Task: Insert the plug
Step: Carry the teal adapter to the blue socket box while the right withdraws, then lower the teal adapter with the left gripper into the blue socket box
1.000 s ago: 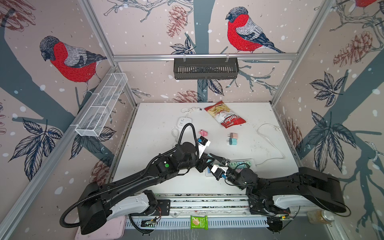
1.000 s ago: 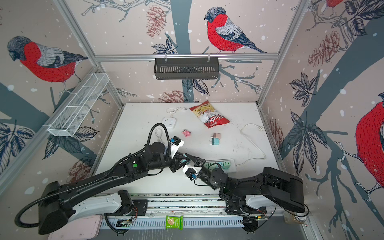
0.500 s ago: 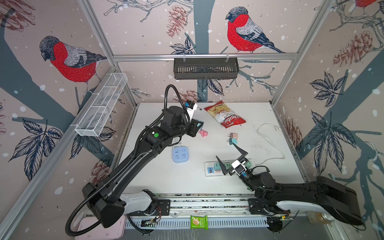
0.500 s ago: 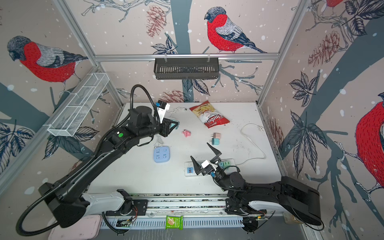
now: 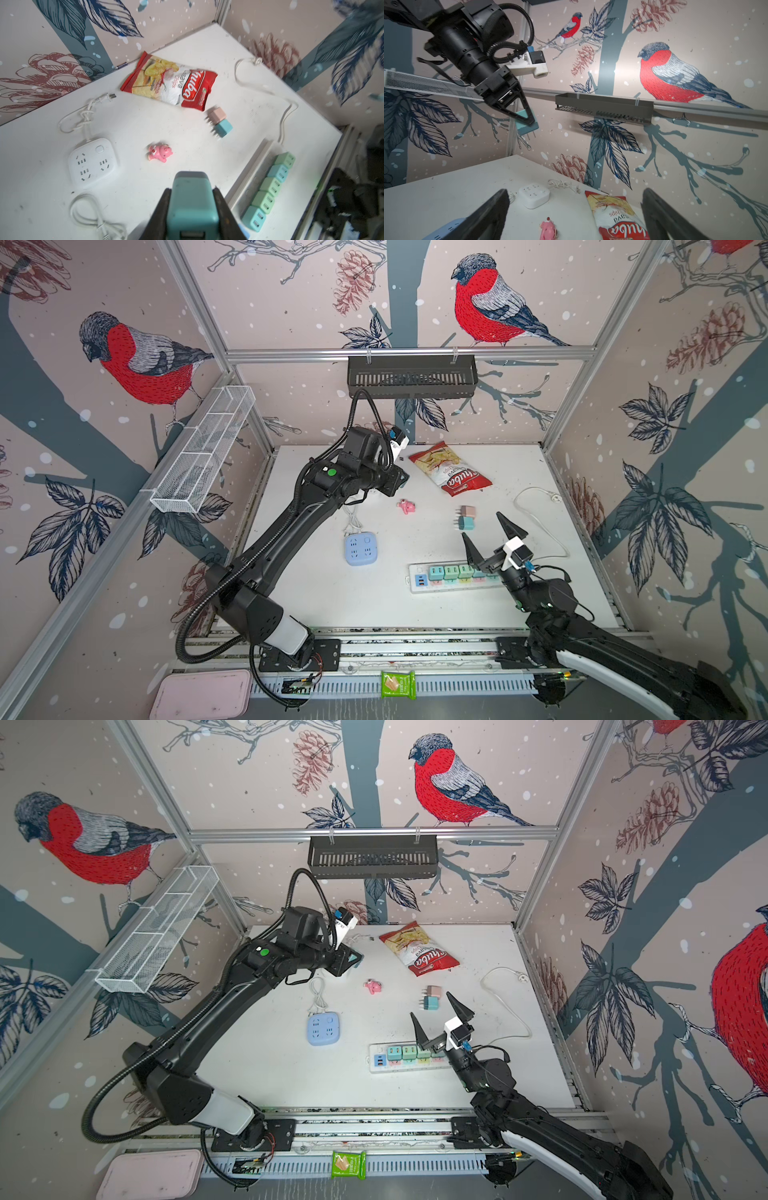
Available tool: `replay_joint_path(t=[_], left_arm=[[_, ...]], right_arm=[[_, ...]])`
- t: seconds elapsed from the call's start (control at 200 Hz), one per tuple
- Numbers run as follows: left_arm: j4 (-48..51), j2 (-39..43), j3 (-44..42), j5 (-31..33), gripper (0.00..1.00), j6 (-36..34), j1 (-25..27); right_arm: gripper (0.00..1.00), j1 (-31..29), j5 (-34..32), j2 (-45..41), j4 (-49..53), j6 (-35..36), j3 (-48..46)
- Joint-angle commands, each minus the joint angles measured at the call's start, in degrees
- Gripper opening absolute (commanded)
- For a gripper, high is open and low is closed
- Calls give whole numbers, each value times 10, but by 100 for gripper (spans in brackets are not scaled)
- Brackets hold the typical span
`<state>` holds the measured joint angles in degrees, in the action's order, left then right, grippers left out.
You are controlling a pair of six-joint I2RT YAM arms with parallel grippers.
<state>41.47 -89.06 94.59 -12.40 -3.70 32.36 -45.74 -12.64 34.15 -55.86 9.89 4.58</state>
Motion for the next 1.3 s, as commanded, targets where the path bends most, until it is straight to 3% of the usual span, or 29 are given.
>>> replay_joint_path(t=[0.0, 0.115, 0.305, 0.605, 0.87, 1.006, 1.166, 1.296], left_arm=[[92, -18, 7, 97, 0, -131, -2], [90, -6, -48, 54, 0, -274, -5], [24, -8, -148, 86, 0, -398, -9], [-22, -49, -222, 10, 0, -420, -45], [-68, 50, -318, 71, 0, -413, -59], [-94, 138, -397, 76, 0, -389, -58], [-171, 275, -516, 53, 0, -413, -57], [-187, 286, -537, 56, 0, -420, -58]], right_arm=[[100, 39, -71, 32, 52, -100, 10], [100, 97, -120, 67, 61, -157, 10], [100, 184, -149, 102, 56, -236, -18], [100, 266, -60, 137, 18, -301, -36], [100, 269, -38, 173, 29, -299, -13], [100, 268, -27, 170, 45, -295, -9], [100, 252, -31, 179, 37, -279, -7], [100, 246, -32, 179, 39, -273, -6]])
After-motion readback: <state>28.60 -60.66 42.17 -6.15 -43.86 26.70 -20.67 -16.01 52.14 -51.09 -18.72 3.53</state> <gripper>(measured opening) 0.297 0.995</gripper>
